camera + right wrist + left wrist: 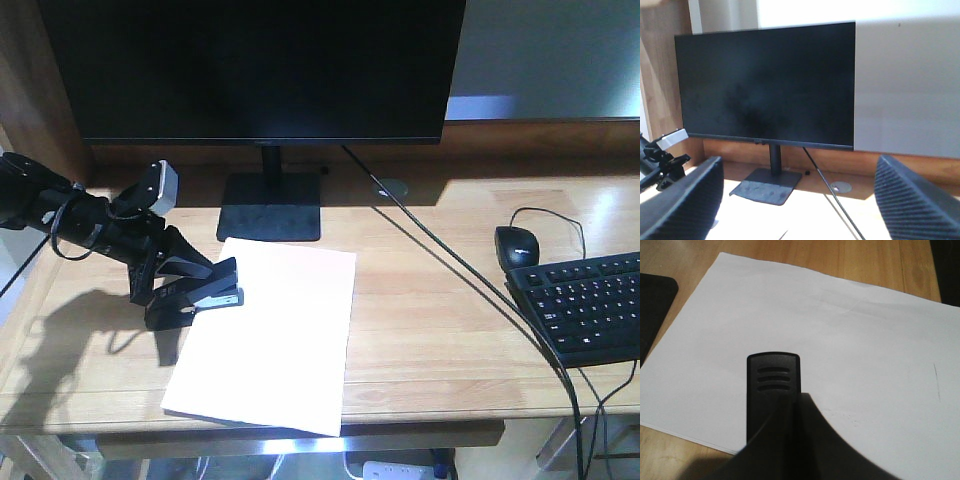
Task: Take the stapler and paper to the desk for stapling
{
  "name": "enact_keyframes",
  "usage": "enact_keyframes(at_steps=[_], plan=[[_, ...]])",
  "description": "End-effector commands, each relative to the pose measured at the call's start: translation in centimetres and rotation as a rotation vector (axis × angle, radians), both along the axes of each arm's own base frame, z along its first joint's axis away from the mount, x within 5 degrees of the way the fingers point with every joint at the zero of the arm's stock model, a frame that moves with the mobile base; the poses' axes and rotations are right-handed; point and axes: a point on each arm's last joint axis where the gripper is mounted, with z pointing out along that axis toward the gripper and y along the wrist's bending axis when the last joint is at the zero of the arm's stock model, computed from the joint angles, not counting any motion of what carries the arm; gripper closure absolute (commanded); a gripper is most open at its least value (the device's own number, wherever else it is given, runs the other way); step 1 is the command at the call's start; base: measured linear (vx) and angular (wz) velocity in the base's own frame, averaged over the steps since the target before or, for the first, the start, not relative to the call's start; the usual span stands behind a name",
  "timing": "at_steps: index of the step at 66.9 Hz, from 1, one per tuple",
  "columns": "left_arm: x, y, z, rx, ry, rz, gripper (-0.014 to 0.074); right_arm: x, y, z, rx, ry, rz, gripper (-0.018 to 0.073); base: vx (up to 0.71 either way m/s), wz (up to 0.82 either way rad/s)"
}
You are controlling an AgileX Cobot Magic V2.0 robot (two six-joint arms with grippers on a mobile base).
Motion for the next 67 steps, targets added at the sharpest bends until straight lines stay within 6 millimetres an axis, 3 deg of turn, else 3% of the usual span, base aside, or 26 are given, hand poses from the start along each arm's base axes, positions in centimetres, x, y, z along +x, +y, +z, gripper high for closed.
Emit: enact_keyframes(at_steps=[1,67], plan=[[-0.01,-0.5,3.67,-0.067,-0.066,0.005,0.0603,-0.31,-0.17,1.33,0.033,-0.084,-0.013,-0.0014,0.0,0.0],[-0.07,-0.53,3.7,-0.071,-0.062,-0.001,0.0603,-0.31,-0.18,1.36,0.034,-0.088,-0.013,-0.0014,0.0,0.0]])
